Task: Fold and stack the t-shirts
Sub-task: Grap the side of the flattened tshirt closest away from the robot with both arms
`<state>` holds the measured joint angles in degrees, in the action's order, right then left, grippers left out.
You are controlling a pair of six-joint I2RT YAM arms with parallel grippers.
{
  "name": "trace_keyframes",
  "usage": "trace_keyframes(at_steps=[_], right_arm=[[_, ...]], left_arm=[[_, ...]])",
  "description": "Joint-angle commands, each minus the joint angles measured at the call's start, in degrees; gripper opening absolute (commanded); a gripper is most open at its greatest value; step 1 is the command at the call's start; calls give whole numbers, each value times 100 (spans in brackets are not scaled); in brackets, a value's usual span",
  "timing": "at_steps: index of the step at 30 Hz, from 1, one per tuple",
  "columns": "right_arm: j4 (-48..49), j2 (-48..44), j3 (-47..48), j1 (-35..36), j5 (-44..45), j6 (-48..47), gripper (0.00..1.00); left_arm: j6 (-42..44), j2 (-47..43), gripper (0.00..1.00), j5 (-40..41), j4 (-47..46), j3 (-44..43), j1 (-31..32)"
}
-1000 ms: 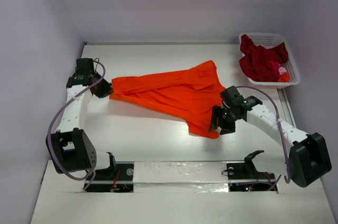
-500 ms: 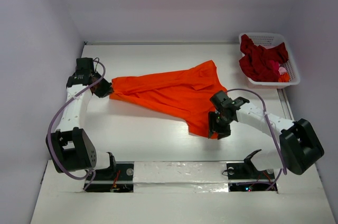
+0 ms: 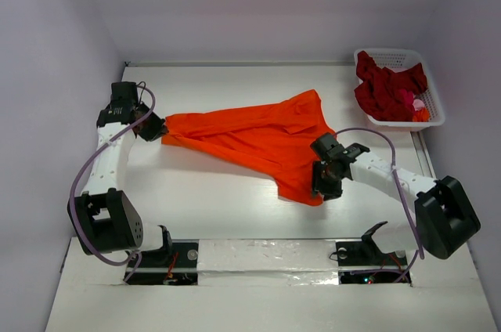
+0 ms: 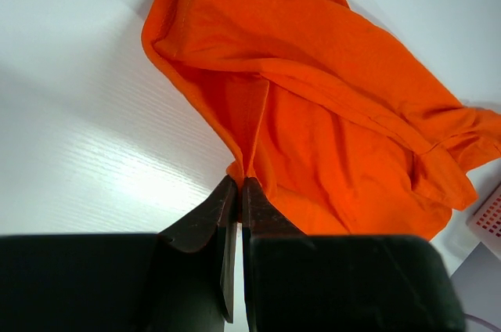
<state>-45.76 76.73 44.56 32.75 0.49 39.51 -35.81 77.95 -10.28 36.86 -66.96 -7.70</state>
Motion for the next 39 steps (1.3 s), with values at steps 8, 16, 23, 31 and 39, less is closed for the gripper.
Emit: trace_keyframes(at_steps=[8,16,23,31,39], right_arm=[[365,167,1,65,92,92,47],[313,35,-61,126,74,92,45],[295,-88,-237,232,4,92,44],[260,-176,-263,284,4,136,43],[331,-70,-263,337,3,127,24]], left_arm=[[83,36,0,9,32,-274,6],[83,36,0,35,-4,-204,6],[83,71,0,53,-21,-204,6],[92,80,0,62,-56,-151,6],[92,106,0,70,-30,-230,6]])
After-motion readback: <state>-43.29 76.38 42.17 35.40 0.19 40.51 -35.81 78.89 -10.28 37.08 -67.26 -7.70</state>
